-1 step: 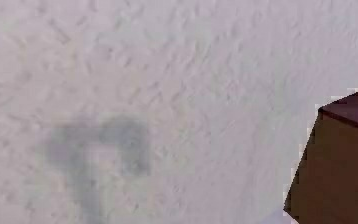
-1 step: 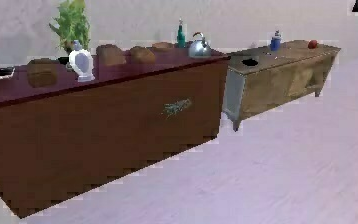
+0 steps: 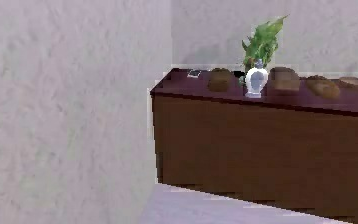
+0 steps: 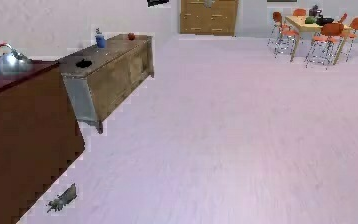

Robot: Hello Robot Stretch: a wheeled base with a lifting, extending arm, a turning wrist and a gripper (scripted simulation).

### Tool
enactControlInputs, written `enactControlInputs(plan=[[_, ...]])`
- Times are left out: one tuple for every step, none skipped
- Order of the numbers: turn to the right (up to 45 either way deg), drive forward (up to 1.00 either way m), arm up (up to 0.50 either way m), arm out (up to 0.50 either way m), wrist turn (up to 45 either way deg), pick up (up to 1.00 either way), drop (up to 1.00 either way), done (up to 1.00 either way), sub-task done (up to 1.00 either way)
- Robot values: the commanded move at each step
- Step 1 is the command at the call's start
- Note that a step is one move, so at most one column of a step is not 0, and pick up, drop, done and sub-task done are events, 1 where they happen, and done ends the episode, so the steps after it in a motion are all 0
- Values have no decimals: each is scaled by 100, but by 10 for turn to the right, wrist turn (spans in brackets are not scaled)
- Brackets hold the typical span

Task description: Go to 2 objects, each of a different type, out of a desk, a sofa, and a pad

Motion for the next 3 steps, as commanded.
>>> enactControlInputs(plan=[[450, 0, 0, 0, 0, 0, 0, 0, 0], [450, 0, 0, 0, 0, 0, 0, 0, 0], [150, 0, 0, 0, 0, 0, 0, 0, 0]])
